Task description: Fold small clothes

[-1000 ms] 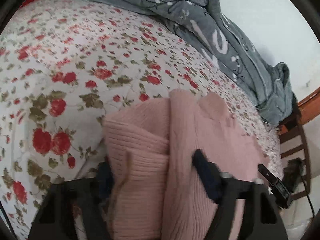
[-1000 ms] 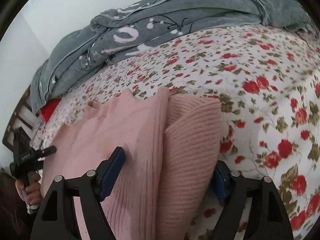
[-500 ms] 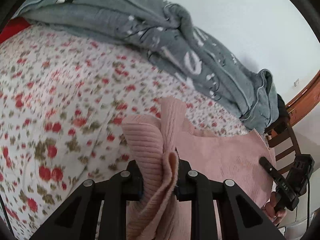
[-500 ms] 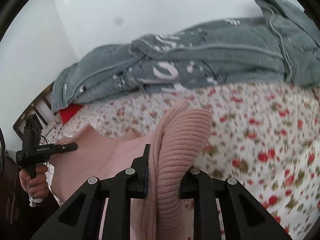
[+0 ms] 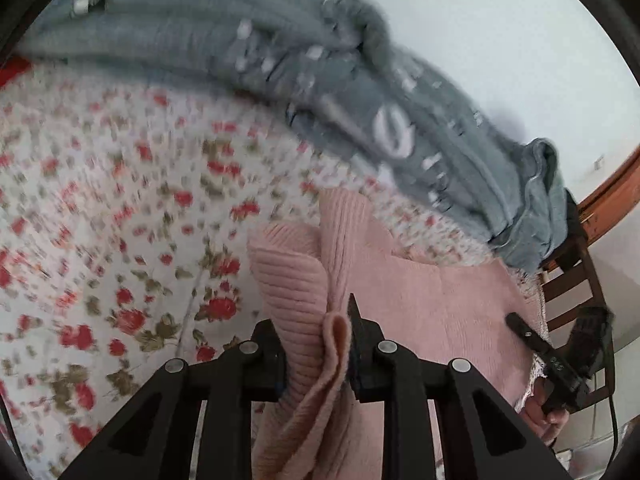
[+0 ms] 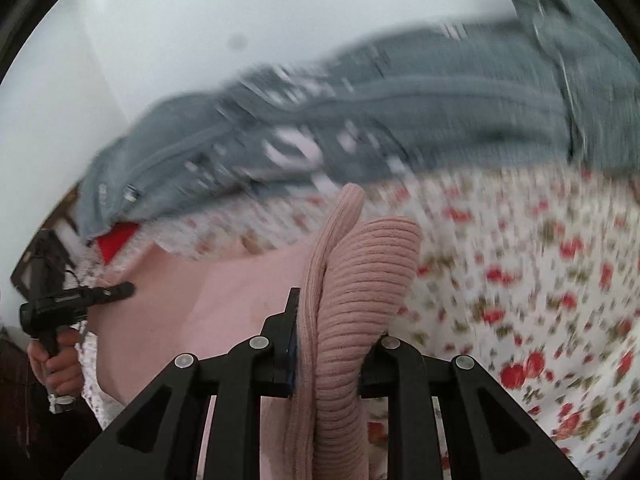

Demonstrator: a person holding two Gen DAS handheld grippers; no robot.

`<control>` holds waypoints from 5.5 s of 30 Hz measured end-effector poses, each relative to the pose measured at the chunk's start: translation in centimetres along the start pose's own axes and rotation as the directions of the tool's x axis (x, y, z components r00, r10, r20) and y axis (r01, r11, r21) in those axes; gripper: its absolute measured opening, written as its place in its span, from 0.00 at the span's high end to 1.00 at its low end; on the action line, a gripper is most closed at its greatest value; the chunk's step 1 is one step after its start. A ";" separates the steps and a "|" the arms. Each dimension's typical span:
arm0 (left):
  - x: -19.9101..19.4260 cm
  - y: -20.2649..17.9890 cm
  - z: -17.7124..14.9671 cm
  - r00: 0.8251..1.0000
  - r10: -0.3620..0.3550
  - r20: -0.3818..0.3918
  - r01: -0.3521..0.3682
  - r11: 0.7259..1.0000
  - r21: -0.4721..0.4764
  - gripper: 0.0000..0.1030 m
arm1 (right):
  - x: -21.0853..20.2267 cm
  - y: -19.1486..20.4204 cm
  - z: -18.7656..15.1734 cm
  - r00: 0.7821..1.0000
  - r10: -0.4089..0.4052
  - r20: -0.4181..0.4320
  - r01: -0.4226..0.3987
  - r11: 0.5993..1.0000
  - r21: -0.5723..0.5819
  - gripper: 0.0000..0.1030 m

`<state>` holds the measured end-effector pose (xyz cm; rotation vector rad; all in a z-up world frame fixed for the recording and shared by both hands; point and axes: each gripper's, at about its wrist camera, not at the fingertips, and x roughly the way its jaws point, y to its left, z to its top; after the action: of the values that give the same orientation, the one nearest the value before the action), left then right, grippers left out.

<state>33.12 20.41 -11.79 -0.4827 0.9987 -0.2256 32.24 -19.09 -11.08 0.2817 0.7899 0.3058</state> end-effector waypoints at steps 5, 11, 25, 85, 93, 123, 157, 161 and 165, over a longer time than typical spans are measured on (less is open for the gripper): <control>3.8 3.2 -0.6 0.997 0.046 -0.060 -0.048 0.998 -0.040 0.67 | 4.2 -3.3 -2.2 0.991 -0.098 -0.088 0.100 0.995 0.021 0.64; 3.4 4.4 -1.1 0.998 0.052 -0.047 -0.054 0.998 -0.037 0.45 | 3.7 -4.6 -1.8 0.976 -0.192 -0.098 0.193 0.981 0.001 0.42; 3.1 5.1 -4.2 0.993 -0.080 -0.086 0.074 0.994 -0.075 0.39 | 2.0 6.8 -4.8 0.987 -0.159 0.010 0.158 0.977 -0.142 0.41; 0.4 -21.6 -6.8 0.988 -0.133 -0.084 0.146 0.972 0.183 0.41 | -13.8 0.0 -13.1 0.977 -0.161 0.137 0.162 0.987 0.006 0.43; -4.2 -11.7 -6.9 0.997 0.061 0.048 -0.068 0.984 0.164 0.40 | -10.1 3.7 -11.2 0.992 0.079 0.101 -0.091 0.988 0.127 0.38; 0.1 -10.7 -12.7 0.997 0.006 -0.082 0.009 0.983 0.185 0.40 | -9.2 -2.0 -9.1 0.995 -0.051 0.091 0.047 0.998 0.048 0.38; 2.6 -15.6 -12.3 1.000 0.014 0.025 -0.020 0.968 0.251 0.40 | -8.9 1.0 -8.2 0.977 0.000 0.213 0.047 0.975 -0.216 0.53; 5.3 -15.7 -14.3 0.997 0.075 -0.002 -0.070 0.941 0.331 0.40 | -4.7 1.3 -11.8 0.973 -0.189 0.132 0.220 0.932 -0.287 0.83; 6.1 -14.4 -15.6 0.998 0.043 -0.036 -0.030 0.949 0.314 0.39 | -3.9 0.7 -13.9 0.967 -0.230 0.114 0.253 0.926 -0.281 0.84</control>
<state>23.61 0.98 -16.36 -0.1696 0.9903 -0.3562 19.42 -18.06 -17.62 -0.0841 0.6819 0.1739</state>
